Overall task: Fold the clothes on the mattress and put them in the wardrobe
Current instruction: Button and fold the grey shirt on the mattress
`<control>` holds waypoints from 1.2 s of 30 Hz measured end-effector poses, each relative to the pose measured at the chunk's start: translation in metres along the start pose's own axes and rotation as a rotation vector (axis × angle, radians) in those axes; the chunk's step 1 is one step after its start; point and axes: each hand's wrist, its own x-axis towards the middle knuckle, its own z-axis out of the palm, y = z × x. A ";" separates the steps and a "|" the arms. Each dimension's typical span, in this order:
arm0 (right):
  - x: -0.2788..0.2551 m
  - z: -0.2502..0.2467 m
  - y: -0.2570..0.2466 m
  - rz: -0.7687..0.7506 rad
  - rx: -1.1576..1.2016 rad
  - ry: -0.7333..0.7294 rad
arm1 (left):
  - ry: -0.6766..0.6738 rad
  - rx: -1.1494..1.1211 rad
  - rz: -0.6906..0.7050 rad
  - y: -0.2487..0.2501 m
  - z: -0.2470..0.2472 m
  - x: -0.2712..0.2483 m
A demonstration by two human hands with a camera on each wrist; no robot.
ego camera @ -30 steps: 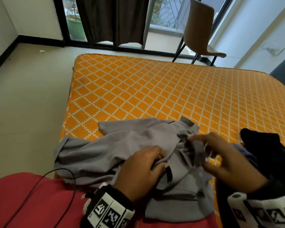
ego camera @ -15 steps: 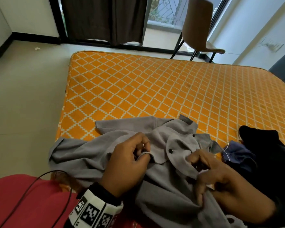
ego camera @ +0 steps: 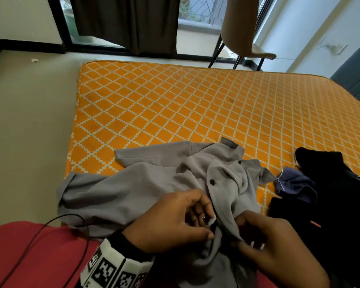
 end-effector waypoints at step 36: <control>-0.002 0.013 -0.033 -0.014 0.638 0.400 | 0.206 -0.244 0.066 0.015 0.021 -0.008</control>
